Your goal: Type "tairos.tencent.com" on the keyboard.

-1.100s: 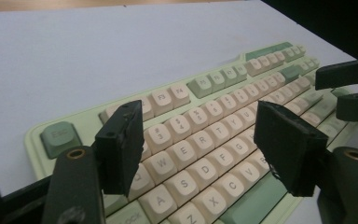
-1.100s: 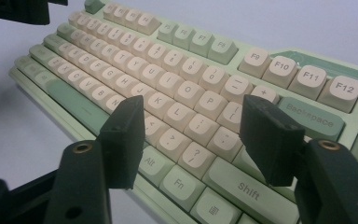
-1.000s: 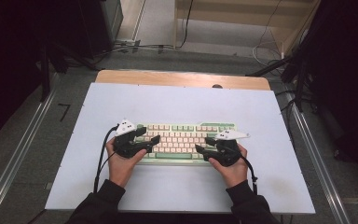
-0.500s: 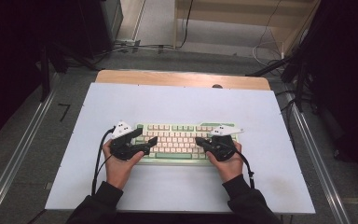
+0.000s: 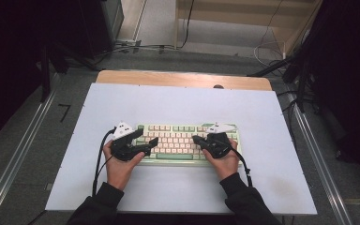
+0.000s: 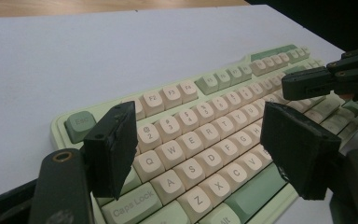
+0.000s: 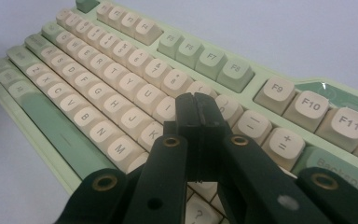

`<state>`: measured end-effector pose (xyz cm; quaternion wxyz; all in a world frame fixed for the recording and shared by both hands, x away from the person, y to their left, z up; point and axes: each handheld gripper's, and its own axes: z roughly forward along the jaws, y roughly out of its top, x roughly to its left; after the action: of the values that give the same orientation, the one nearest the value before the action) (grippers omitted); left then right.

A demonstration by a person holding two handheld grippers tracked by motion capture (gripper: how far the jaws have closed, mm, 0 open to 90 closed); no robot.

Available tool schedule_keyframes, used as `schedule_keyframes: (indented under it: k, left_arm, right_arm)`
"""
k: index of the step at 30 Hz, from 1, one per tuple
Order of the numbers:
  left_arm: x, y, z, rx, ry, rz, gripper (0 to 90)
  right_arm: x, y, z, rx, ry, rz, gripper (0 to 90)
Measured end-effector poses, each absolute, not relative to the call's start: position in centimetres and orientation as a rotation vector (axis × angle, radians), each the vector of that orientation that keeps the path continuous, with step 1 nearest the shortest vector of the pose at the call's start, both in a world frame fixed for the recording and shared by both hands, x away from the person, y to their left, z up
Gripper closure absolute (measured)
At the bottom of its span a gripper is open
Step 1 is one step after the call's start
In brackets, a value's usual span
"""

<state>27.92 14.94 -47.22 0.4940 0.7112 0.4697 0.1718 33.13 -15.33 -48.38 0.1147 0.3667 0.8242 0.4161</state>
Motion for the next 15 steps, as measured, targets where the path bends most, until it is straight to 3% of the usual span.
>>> schedule_keyframes:
  k: [15]
  left_arm:
    - [28.0, 15.1, -47.3, 1.725, 1.146, 0.411, 27.7]
  right_arm:
    - [33.6, -14.2, -48.5, 1.048, 2.423, 1.196, 88.1]
